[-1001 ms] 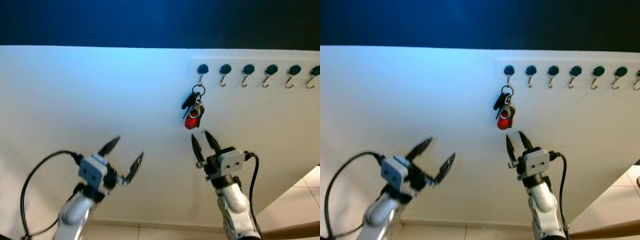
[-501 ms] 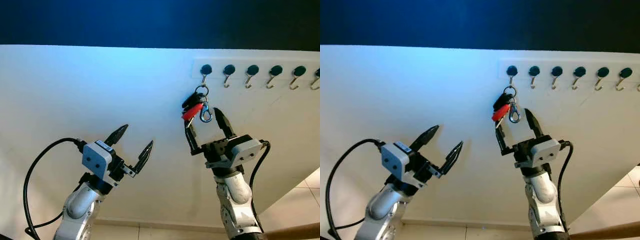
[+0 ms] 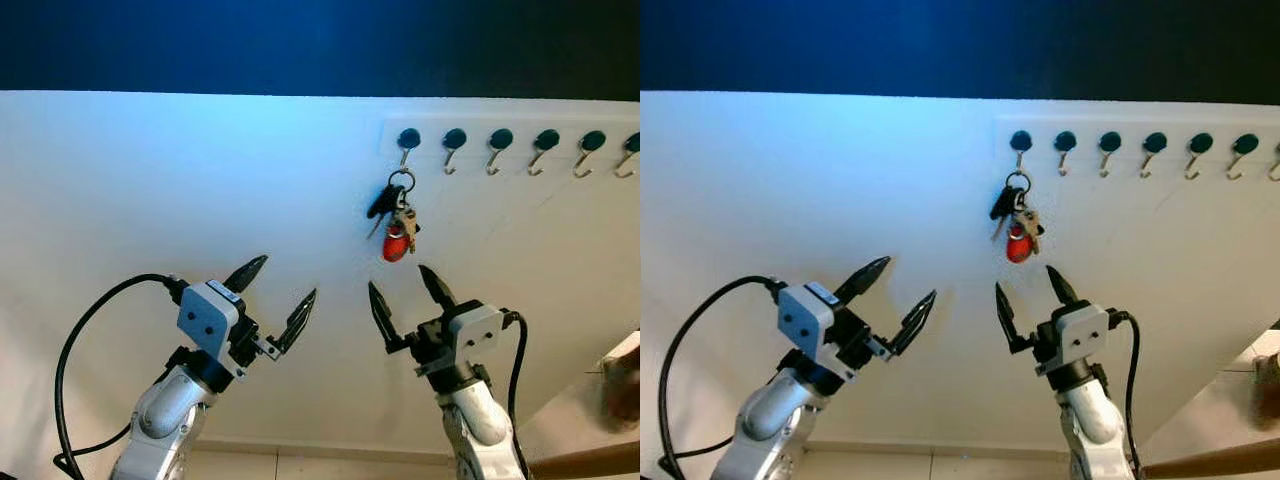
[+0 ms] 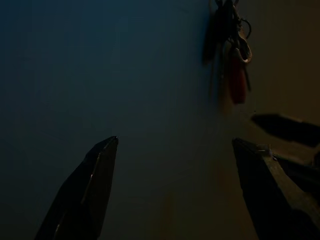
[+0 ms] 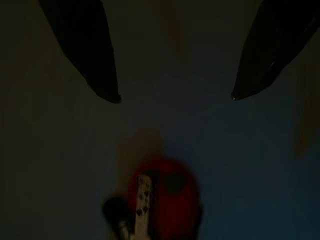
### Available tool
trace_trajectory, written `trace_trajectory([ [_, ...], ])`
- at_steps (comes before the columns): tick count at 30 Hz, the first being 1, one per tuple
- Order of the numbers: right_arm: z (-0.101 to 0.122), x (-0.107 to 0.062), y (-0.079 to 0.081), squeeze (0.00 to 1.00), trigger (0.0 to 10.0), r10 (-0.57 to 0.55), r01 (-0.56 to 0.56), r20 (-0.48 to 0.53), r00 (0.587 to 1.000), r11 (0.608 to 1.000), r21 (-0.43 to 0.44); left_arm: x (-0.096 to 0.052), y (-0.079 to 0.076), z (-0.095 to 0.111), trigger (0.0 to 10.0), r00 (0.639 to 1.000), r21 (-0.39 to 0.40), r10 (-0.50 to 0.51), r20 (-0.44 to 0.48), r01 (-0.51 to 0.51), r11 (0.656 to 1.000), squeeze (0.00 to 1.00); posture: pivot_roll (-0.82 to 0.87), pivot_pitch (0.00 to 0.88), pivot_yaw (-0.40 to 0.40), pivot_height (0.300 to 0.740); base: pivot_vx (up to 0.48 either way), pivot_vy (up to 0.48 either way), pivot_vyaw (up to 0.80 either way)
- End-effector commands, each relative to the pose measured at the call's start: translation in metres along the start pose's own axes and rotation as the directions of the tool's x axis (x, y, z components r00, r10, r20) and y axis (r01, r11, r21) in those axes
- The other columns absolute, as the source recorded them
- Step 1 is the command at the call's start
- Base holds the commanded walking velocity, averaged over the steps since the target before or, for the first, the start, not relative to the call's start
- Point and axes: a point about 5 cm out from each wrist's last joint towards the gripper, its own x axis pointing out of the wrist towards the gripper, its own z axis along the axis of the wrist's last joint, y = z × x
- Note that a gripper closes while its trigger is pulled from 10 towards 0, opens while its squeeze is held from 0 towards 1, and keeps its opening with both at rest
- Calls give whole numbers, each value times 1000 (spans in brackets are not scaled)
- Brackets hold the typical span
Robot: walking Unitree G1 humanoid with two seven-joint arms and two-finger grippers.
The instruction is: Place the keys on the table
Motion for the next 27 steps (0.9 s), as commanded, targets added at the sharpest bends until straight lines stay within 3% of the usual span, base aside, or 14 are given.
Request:
trace_trajectory([
  [1,-2,-7,2,0,10000,15,-15,-20,1000,1000,10,-2,-1,2,10000,1000,22,-19,-18,20,1000,0,20,80,5,740,0,0,0],
  [2,-2,-7,2,0,10000,15,-15,-20,1000,1000,10,-2,-1,2,10000,1000,22,-19,-18,20,1000,0,20,80,5,740,0,0,0],
  [3,5,-7,4,141,10000,29,-29,12,1000,999,27,-2,0,3,10000,1000,22,-18,-17,18,1000,0,19,81,5,740,0,0,0],
  [4,10,-6,6,882,10000,41,-42,30,999,999,33,-2,0,3,10000,1000,22,-17,-16,17,1000,0,19,82,6,740,0,0,0],
  [5,10,-6,6,882,10000,41,-42,30,999,999,33,-2,0,3,10000,1000,22,-17,-16,17,1000,0,19,82,6,740,0,0,0],
  [6,14,-6,8,1000,10000,54,-56,45,998,998,37,-2,0,3,10000,1000,21,-15,-16,16,1000,0,20,82,6,740,0,0,0],
  [10,26,-3,11,1000,10000,64,-68,80,995,997,43,-2,0,4,10000,1000,24,-14,-15,14,1000,0,21,84,5,740,0,0,0],
  [11,30,-2,12,741,10000,68,-74,94,993,995,63,-1,0,5,10000,1000,24,-13,-14,14,1000,0,22,84,4,740,0,0,0],
  [12,30,-2,12,741,10000,68,-74,94,993,995,63,-1,0,5,10000,1000,24,-13,-14,14,1000,0,22,84,4,740,0,0,0],
  [13,37,1,13,286,10000,61,-72,119,991,993,91,-1,1,5,10000,1000,25,-12,-12,13,1000,0,23,83,3,740,0,0,0],
  [14,41,3,13,286,10000,55,-70,136,989,991,110,-1,1,6,10000,1000,25,-12,-11,12,1000,0,23,83,3,740,0,0,0],
  [15,48,7,13,0,10000,49,-68,165,985,991,114,0,1,6,10000,1000,26,-10,-9,11,1000,0,20,84,3,740,0,0,0],
  [23,89,42,0,0,10000,-37,23,317,948,999,47,10,2,17,10000,999,29,-24,47,23,999,0,11,83,2,740,0,0,0],
  [27,98,49,-3,0,10000,-50,38,343,938,998,41,14,0,20,10000,996,32,-62,58,60,998,0,13,76,3,740,0,0,0],
])
